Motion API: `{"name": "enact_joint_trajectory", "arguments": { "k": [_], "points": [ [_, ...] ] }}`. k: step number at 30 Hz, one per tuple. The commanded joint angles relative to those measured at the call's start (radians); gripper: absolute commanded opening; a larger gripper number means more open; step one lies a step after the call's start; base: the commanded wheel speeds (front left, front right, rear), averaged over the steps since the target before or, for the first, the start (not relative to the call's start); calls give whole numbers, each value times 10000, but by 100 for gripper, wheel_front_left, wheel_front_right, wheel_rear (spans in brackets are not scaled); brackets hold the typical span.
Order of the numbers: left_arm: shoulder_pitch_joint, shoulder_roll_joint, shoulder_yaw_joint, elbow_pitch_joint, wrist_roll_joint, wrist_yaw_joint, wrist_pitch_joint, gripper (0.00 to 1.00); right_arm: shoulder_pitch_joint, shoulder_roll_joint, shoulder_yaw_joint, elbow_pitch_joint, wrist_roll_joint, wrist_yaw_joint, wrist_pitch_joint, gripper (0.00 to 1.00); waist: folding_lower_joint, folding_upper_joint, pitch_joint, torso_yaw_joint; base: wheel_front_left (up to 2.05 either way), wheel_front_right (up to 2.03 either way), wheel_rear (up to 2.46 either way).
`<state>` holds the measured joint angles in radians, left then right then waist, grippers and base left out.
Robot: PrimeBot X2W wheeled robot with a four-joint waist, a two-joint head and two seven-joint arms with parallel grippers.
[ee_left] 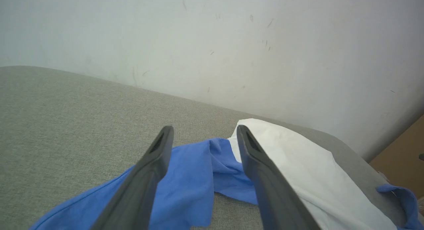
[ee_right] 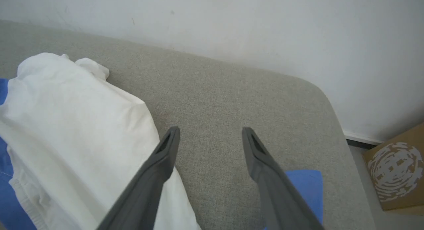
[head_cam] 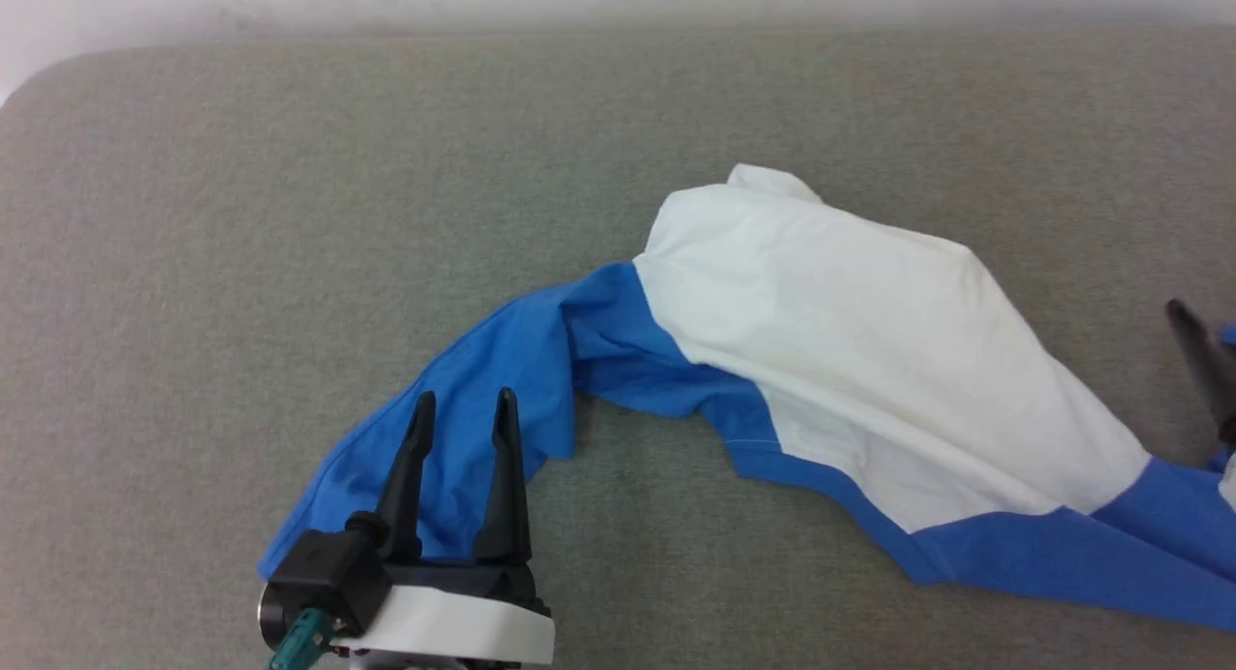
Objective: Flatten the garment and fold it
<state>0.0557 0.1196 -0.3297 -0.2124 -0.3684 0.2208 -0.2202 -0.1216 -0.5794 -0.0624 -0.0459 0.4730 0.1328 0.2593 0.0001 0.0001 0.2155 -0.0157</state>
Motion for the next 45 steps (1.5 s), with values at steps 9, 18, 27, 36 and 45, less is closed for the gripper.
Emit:
{"name": "enact_joint_trajectory", "arguments": {
  "k": [9, 18, 27, 36, 45],
  "points": [
    [-370, -125, -250, 2, 240, 50, -98, 100, -1326, -1175, 2464, 2374, 786, -21, 646, 100, -1, -1, 979, 1122, 0, 0, 0],
    [-506, -228, -391, 28, 233, 71, -179, 100, -1198, -1813, 4401, 3552, 2034, -21, 974, 0, -1, -1, 1139, 1497, 0, 0, 0],
    [-517, -307, -348, 137, 87, 25, -292, 100, -2646, -2889, 4260, 3191, 1530, -21, -522, 0, -1, -1, 987, 1631, 0, 0, 0],
    [-747, -571, -678, 348, -57, -95, -399, 100, -5303, -5092, 4851, 1837, 58, -21, -337, 0, -1, -1, 1696, 2560, 0, 0, 0],
    [-1160, -684, -1102, 216, 5, -70, -413, 100, -6864, -5321, 6236, 3217, -366, -21, -327, 16, -1, -1, 2531, 3362, 0, 0, 0]
  ]
}}
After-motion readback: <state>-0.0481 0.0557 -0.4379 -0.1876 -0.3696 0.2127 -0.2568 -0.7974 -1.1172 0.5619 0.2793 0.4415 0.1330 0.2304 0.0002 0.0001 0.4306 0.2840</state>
